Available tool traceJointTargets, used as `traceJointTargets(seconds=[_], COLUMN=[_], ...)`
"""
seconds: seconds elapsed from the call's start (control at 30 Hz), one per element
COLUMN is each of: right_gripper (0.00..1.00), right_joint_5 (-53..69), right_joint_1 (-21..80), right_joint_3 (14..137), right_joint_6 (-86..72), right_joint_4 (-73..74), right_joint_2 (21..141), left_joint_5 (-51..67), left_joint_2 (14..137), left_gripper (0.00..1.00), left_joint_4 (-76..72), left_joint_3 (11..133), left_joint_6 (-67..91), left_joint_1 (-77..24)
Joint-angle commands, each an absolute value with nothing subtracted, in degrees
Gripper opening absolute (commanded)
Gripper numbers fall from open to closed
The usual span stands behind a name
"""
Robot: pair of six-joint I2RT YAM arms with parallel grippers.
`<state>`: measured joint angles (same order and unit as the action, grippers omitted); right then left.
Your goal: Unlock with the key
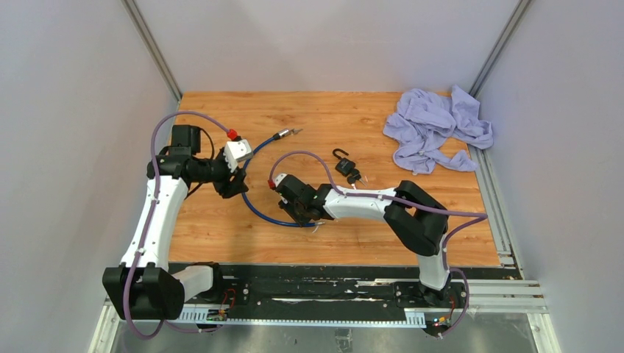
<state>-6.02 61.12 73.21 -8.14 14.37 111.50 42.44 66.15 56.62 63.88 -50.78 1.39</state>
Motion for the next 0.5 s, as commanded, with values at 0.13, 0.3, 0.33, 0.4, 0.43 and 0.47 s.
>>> traceJointTargets(seconds=[0.13, 0.3, 0.33, 0.4, 0.43, 0.47], right_gripper=[0.05, 0.01, 0.01, 0.01, 0.01, 0.01], right_joint_5=[-5.6, -5.6, -5.4, -4.5, -3.6, -2.2], right_joint_1=[61.7, 61.2, 61.0, 60.2, 59.7, 58.9], right_joint_3=[71.4, 71.5, 71.5, 71.4, 71.2, 70.9], right_joint_6=[-9.7, -10.0, -10.1, -10.1, -10.2, -10.4], right_joint_4=[17.3, 17.3, 17.3, 17.3, 17.1, 16.7], right_joint_2=[112.1, 111.2, 110.8, 109.6, 108.5, 107.4], left_joint_5=[43.9, 43.9, 43.9, 44.3, 44.5, 44.8], left_joint_2=[65.0, 64.8, 64.8, 64.6, 64.5, 64.3], left_gripper=[0.57, 0.56, 0.56, 0.56, 0.56, 0.56], left_joint_4=[57.0, 57.0, 57.0, 57.3, 57.6, 57.7], left_joint_3=[66.3, 66.3, 66.2, 66.3, 66.2, 66.2], left_joint_6=[-51.5, -51.7, -51.7, -52.1, -52.5, -53.0], left_joint_1=[2.0, 2.0, 2.0, 2.0, 2.0, 2.0])
